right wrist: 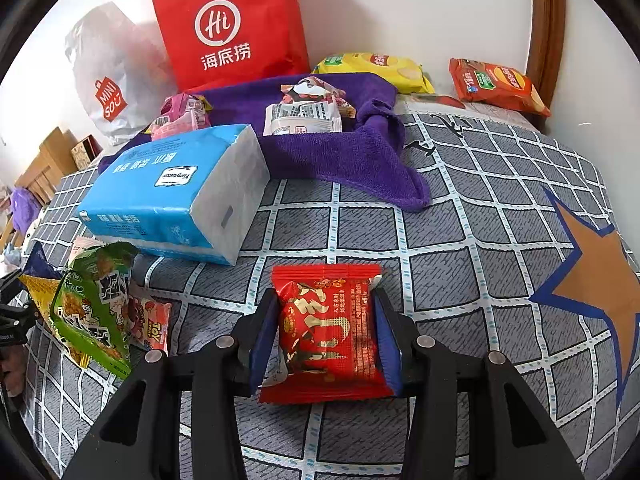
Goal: Organize snacks
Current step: 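Grasp the red wrapped packet with the right gripper while the left grasps the blue packet, then lift both held packets and carry them over the purple towel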
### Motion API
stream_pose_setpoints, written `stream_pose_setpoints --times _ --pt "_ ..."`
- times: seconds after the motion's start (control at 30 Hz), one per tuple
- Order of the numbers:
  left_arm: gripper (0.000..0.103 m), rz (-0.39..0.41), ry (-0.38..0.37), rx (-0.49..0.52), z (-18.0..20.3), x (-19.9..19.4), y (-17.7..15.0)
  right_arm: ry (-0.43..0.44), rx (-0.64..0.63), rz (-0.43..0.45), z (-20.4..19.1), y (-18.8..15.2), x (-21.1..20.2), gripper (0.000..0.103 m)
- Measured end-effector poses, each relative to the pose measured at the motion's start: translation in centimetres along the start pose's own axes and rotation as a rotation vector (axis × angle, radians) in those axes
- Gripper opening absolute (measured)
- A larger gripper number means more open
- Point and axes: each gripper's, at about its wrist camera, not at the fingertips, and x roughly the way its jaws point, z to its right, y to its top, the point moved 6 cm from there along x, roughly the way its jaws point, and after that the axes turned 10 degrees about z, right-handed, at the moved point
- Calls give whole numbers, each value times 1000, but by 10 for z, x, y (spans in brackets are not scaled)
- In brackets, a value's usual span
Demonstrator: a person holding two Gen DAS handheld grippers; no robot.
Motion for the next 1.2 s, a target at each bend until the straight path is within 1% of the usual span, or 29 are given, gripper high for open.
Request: stream_pose_setpoints --times 0.07,0.17,0.23,0.33,0.47,0.57,0.63,0.73,1.07,1.1,1.13,1.2 --pt "88 1 6 -2 -1 -1 -1 2 2 0 0 0 0 47" --pt "88 5 -8 -19 -4 -2 -1 5 1 0 0 0 0 48" --pt "88 2 -1 -12 -4 -2 -1 5 0 -1 -1 0 0 49" --pt "87 -10 37 29 1 -1 -3 4 -2 -1 -2 0 0 49" --pt "86 -10 42 17 0 1 -2 4 -3 -1 -1 0 0 49" --pt "76 -5 62 21 1 1 -1 -1 -8 -2 -2 -1 0 48" --pt "66 1 64 23 2 0 0 -2 -9 -2 -1 0 0 49" --pt "56 10 78 10 -1 -2 0 -2 -10 -3 -1 -1 0 48" --pt "55 12 64 -6 -4 -2 -1 -3 -13 -2 -1 -1 0 48" --pt "53 13 61 -12 -4 -3 -1 0 -9 -2 -1 -1 0 48" --pt "49 16 62 -17 -5 -3 0 1 -5 0 -1 -1 -1 48" --pt "43 20 50 -23 -5 -5 0 11 15 6 3 0 -2 45"
